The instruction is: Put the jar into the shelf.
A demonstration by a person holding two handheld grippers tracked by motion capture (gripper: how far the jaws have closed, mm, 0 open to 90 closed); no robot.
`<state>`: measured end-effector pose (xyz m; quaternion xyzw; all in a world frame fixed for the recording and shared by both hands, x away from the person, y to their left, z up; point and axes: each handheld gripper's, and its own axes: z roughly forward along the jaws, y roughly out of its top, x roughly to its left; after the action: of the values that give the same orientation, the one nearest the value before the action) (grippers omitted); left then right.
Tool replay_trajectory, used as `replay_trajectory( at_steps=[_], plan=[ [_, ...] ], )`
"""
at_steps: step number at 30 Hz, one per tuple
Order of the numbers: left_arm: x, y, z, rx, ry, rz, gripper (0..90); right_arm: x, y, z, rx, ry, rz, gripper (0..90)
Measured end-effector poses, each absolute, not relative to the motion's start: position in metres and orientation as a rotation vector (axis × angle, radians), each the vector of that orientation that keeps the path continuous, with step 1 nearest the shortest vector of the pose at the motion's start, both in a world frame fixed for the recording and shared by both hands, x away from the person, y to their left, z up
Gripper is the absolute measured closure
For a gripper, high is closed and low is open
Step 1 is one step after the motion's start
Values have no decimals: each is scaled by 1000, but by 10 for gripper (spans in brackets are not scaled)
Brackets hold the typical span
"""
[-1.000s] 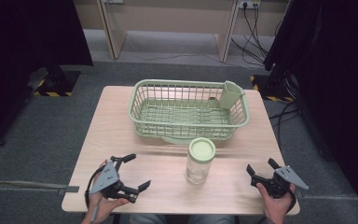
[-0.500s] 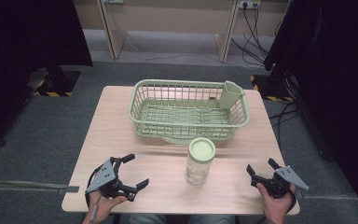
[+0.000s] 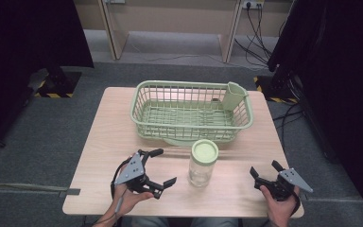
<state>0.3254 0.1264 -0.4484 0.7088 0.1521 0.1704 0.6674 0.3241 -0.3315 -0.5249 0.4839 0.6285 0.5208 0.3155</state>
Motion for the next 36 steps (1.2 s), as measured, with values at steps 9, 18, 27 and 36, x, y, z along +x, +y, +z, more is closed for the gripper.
replay_trajectory(
  at_steps=[9, 18, 27, 36],
  plan=[
    [342, 96, -445, 1625, 309, 357, 0, 324, -332, -525, 1275, 1656, 1374, 11],
    [354, 75, -440, 1645, 282, 346, 0, 324, -331, -525, 1274, 1657, 1372, 11],
    [365, 55, -437, 1663, 266, 321, 0, 324, -332, -525, 1276, 1658, 1374, 11],
    [376, 31, -434, 1680, 242, 300, 9, 324, -332, -525, 1278, 1656, 1379, 11]
  ],
)
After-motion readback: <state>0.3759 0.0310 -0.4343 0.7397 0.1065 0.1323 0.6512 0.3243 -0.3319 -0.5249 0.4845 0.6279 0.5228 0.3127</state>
